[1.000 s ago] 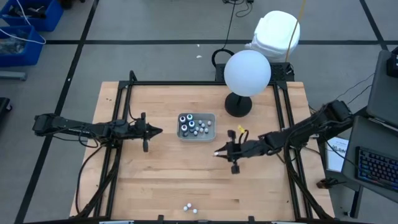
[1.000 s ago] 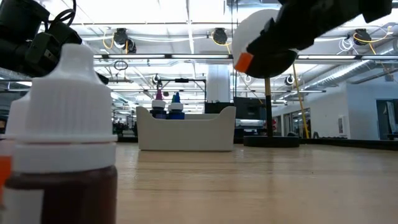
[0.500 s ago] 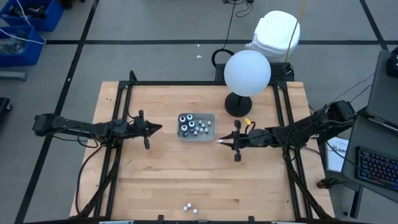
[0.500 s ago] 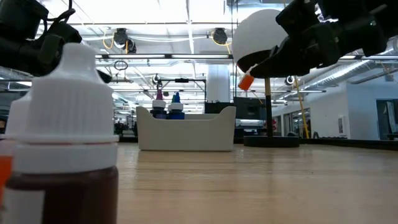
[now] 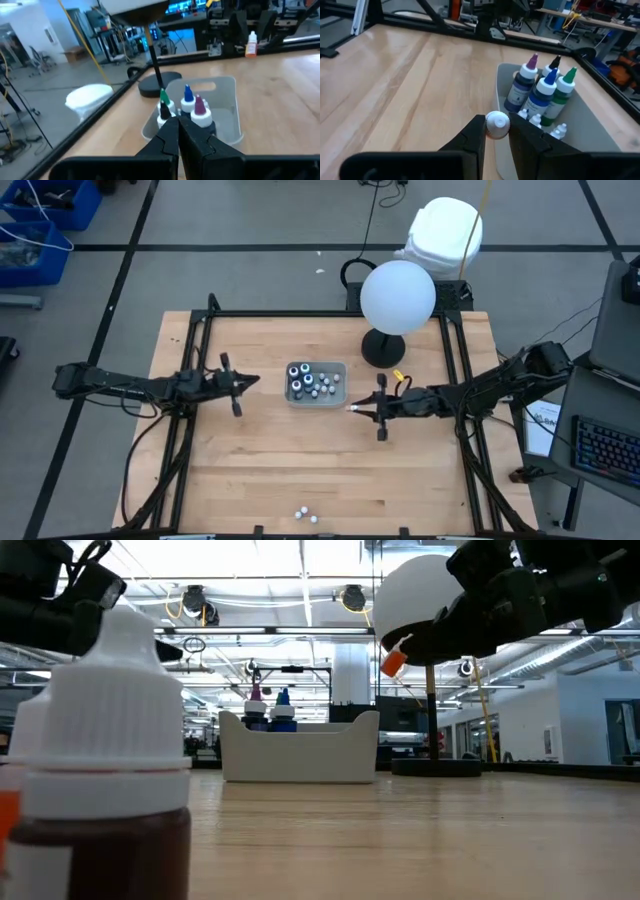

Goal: Pick & Place food coloring
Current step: Put the small yellow food coloring bottle into the gray bin

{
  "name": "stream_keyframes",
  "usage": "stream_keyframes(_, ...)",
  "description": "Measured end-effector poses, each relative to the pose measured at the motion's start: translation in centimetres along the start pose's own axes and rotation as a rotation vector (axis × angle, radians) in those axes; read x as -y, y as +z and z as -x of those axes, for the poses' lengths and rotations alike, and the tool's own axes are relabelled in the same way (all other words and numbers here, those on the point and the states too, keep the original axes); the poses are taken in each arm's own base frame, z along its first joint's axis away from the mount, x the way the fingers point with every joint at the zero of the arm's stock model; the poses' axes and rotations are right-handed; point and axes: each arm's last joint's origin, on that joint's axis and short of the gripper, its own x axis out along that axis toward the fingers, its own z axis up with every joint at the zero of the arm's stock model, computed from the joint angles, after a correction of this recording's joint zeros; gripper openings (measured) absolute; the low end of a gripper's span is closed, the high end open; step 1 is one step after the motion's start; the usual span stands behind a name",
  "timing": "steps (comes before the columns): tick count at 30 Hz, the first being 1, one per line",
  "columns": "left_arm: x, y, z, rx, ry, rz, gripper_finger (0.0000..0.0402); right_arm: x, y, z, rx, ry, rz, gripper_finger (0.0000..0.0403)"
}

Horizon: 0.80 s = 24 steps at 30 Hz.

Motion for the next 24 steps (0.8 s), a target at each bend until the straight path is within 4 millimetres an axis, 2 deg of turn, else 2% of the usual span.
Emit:
stream_keyframes(6,0.0,0.2,0.0,0.018,0.004,-0.005,0.0012,0.1,0.6,0.1,0.092,-0.013,0.022,0.0052)
stream_keyframes(11,0.0,0.2,0.0,0.017,0.005,-0.006,0.0012,1.4,2.0,0.0,0.205,-0.076,0.021,0.0052)
stream_keyframes(16,0.0,0.1,0.0,0.015,-0.014,-0.003,0.0012,3.5,3.2,-1.3,0.109,-0.095,0.008,0.0052)
stream_keyframes(24,-0.2,0.4,0.0,0.027,0.054,-0.048,0.0012,6.5,6.4,-2.5,-0.057,-0.163,0.002,0.0052)
